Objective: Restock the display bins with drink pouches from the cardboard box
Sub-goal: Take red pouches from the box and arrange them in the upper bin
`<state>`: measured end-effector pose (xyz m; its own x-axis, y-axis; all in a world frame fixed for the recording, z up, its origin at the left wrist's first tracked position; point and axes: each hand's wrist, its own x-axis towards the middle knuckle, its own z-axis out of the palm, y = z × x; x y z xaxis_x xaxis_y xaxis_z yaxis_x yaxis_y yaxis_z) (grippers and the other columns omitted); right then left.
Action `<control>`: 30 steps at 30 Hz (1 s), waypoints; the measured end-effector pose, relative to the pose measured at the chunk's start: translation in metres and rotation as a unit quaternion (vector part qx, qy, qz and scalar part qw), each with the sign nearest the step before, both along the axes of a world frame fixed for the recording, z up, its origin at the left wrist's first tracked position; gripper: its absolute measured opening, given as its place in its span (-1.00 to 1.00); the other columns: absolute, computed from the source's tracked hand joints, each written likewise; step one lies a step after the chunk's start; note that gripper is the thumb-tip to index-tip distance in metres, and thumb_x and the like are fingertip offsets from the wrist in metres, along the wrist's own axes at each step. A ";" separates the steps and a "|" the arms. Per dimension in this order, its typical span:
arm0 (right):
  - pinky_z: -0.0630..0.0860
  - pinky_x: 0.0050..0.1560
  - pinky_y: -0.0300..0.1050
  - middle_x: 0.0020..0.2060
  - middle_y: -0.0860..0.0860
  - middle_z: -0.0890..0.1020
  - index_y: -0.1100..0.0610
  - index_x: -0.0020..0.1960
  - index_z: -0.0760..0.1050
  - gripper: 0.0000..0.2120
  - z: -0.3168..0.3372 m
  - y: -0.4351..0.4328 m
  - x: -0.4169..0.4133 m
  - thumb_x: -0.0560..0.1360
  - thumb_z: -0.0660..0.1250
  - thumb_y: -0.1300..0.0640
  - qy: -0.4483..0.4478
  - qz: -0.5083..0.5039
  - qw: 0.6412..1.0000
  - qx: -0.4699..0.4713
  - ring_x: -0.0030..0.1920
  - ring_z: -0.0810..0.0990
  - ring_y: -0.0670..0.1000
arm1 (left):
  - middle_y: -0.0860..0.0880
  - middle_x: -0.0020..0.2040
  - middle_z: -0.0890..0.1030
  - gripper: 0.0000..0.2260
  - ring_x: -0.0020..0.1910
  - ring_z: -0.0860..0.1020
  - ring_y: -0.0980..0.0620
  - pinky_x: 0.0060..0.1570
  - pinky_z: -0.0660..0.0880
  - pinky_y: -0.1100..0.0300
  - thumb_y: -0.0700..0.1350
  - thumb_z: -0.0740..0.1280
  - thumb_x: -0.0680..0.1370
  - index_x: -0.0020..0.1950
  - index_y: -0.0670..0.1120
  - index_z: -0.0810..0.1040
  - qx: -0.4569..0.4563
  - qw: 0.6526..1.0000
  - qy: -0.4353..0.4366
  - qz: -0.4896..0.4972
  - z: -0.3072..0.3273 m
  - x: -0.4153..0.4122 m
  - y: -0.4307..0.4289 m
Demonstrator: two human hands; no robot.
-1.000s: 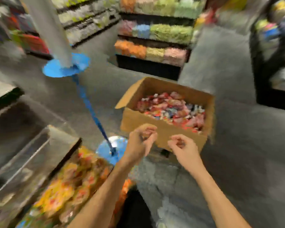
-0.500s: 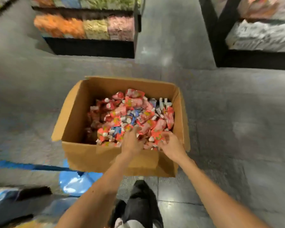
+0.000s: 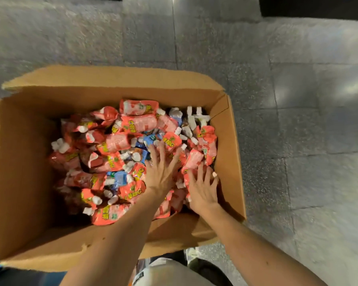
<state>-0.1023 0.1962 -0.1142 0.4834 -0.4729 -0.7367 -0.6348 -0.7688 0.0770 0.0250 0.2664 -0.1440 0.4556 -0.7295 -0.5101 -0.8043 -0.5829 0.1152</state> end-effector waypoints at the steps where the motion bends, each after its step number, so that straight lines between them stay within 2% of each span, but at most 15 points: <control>1: 0.13 0.42 0.39 0.56 0.29 -0.12 0.04 0.57 -0.15 0.01 -0.002 0.001 0.001 0.42 0.50 -0.01 0.004 0.000 1.000 -0.007 0.54 -0.04 0.37 | -0.36 0.58 -0.18 -0.13 0.53 -0.09 -0.48 0.28 0.38 -0.29 -0.07 0.38 0.56 0.62 0.12 -0.20 -0.010 1.000 -0.005 0.001 -0.002 -0.001 0.000; 3: 0.26 0.37 0.36 0.55 0.26 0.01 0.05 0.58 -0.14 -0.01 -0.004 0.003 0.002 0.43 0.50 0.03 0.007 0.000 1.000 -0.012 0.53 0.04 0.34 | -0.43 0.53 0.12 -0.28 0.47 0.20 -0.48 0.07 0.55 -0.22 -0.11 0.43 0.52 0.60 0.00 0.16 -0.041 0.999 0.000 0.005 -0.006 -0.001 -0.001; 5: 0.33 0.31 0.34 0.52 0.21 0.17 0.03 0.58 -0.14 -0.05 -0.004 0.003 0.001 0.46 0.46 0.05 0.004 0.002 1.000 -0.014 0.48 0.16 0.32 | -0.42 0.41 0.35 -0.44 0.30 0.41 -0.45 -0.09 0.62 -0.18 -0.16 0.47 0.47 0.45 -0.10 0.42 -0.057 0.998 0.004 0.005 -0.006 -0.003 0.000; 6: 0.34 0.30 0.33 0.49 0.18 0.26 0.03 0.59 -0.13 -0.07 -0.004 0.002 0.000 0.47 0.44 0.04 0.003 -0.003 1.000 -0.012 0.45 0.20 0.32 | -0.41 0.39 0.37 -0.48 0.28 0.42 -0.43 -0.05 0.62 -0.17 -0.20 0.46 0.47 0.42 -0.12 0.44 -0.071 0.997 0.004 0.007 -0.006 -0.004 0.001; 8: 0.36 0.29 0.32 0.43 0.15 0.38 0.02 0.57 -0.06 -0.13 0.002 -0.002 0.001 0.48 0.44 -0.02 -0.008 -0.022 1.000 0.008 0.44 0.22 0.33 | -0.37 0.46 0.26 -0.44 0.39 0.29 -0.42 0.06 0.57 -0.13 -0.31 0.35 0.49 0.48 -0.11 0.35 -0.085 0.995 0.032 0.037 -0.001 -0.007 0.005; 10: 0.38 0.28 0.30 0.41 0.09 0.43 -0.01 0.52 0.05 -0.21 0.012 -0.007 0.004 0.47 0.44 -0.09 -0.036 -0.056 0.997 0.031 0.42 0.24 0.32 | -0.34 0.49 0.19 -0.40 0.44 0.20 -0.39 0.06 0.58 -0.12 -0.37 0.28 0.49 0.52 -0.11 0.28 -0.092 0.992 0.054 0.069 0.008 -0.006 0.013; 13: 0.37 0.28 0.24 0.35 0.04 0.49 -0.04 0.46 0.22 -0.33 0.031 -0.011 0.009 0.46 0.43 -0.14 -0.086 -0.099 0.990 0.051 0.39 0.27 0.27 | -0.34 0.41 0.29 -0.41 0.36 0.30 -0.37 0.10 0.55 -0.18 -0.36 0.34 0.44 0.48 -0.14 0.36 -0.133 0.981 0.078 0.118 0.023 0.000 0.026; 15: 0.37 0.28 0.17 0.29 0.01 0.54 -0.05 0.39 0.35 -0.40 0.043 -0.012 0.009 0.44 0.45 -0.16 -0.113 -0.113 0.984 0.073 0.37 0.29 0.22 | -0.32 0.33 0.36 -0.44 0.26 0.38 -0.35 0.13 0.50 -0.15 -0.31 0.38 0.43 0.44 -0.16 0.41 -0.176 0.965 0.113 0.159 0.032 0.004 0.035; 18: 0.41 0.19 0.03 0.24 0.02 0.59 -0.04 0.35 0.44 -0.41 0.059 -0.012 0.008 0.39 0.50 -0.17 -0.161 -0.187 0.960 0.128 0.31 0.40 0.17 | -0.18 0.25 0.40 -0.47 0.10 0.45 -0.13 0.08 0.40 0.11 -0.16 0.42 0.47 0.43 -0.12 0.42 -0.243 0.919 0.177 0.255 0.056 0.009 0.047; 20: 0.44 0.20 -0.01 0.26 0.01 0.58 -0.04 0.39 0.43 -0.33 0.073 -0.011 0.011 0.35 0.53 -0.18 -0.198 -0.239 0.936 0.166 0.30 0.44 0.13 | -0.06 0.22 0.44 -0.46 0.04 0.42 0.07 0.08 0.39 0.14 0.06 0.38 0.47 0.42 -0.04 0.43 -0.263 0.884 0.217 0.318 0.072 0.011 0.054; 23: 0.39 0.13 -0.15 0.24 -0.06 0.55 0.04 0.42 0.42 -0.30 0.097 -0.009 0.015 0.36 0.57 -0.09 -0.251 -0.289 0.893 0.238 0.19 0.48 -0.03 | 0.03 0.17 0.57 -0.51 0.11 0.50 0.14 0.11 0.44 0.12 0.24 0.40 0.46 0.33 0.09 0.51 -0.315 0.826 0.249 0.395 0.097 0.014 0.065; 25: 0.32 0.13 -0.22 0.14 -0.15 0.49 0.10 0.43 0.41 -0.32 0.115 -0.011 0.018 0.39 0.57 -0.01 -0.278 -0.312 0.864 0.281 0.16 0.43 -0.09 | 0.11 0.09 0.61 -0.69 0.10 0.55 0.15 0.07 0.49 0.12 0.12 0.45 0.50 0.22 0.15 0.55 -0.349 0.790 0.252 0.436 0.116 0.016 0.076; 27: 0.36 0.13 -0.23 0.14 -0.20 0.45 0.08 0.43 0.42 -0.30 0.128 -0.011 0.022 0.37 0.58 -0.01 -0.293 -0.326 0.847 0.302 0.23 0.45 -0.06 | 0.08 -0.02 0.65 -0.79 -0.03 0.61 0.08 -0.03 0.57 0.02 -0.03 0.43 0.51 0.13 0.09 0.58 -0.371 0.760 0.244 0.474 0.137 0.018 0.089; 29: 0.44 -0.05 -0.30 0.09 -0.15 0.49 0.07 0.36 0.47 -0.35 0.141 -0.011 0.031 0.34 0.59 -0.04 -0.310 -0.331 0.833 0.318 0.14 0.47 -0.05 | 0.03 -0.17 0.67 -0.86 -0.20 0.62 -0.03 -0.26 0.61 -0.01 -0.12 0.41 0.54 0.09 0.02 0.61 -0.399 0.717 0.265 0.507 0.153 0.018 0.101; 30: 0.44 -0.08 -0.31 0.01 -0.15 0.47 0.09 0.29 0.50 -0.40 0.146 -0.011 0.037 0.34 0.59 -0.06 -0.317 -0.335 0.823 0.331 0.09 0.46 -0.05 | 0.04 -0.22 0.66 -0.89 -0.25 0.61 0.00 -0.38 0.58 0.09 -0.16 0.39 0.56 0.05 0.01 0.61 -0.411 0.692 0.286 0.520 0.162 0.017 0.106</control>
<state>-0.0657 0.1851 0.0315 0.6636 -0.3861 -0.6407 -0.6849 0.0309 -0.7280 0.0418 0.3721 0.0178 0.8477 -0.3091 -0.4311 0.3153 -0.3599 0.8781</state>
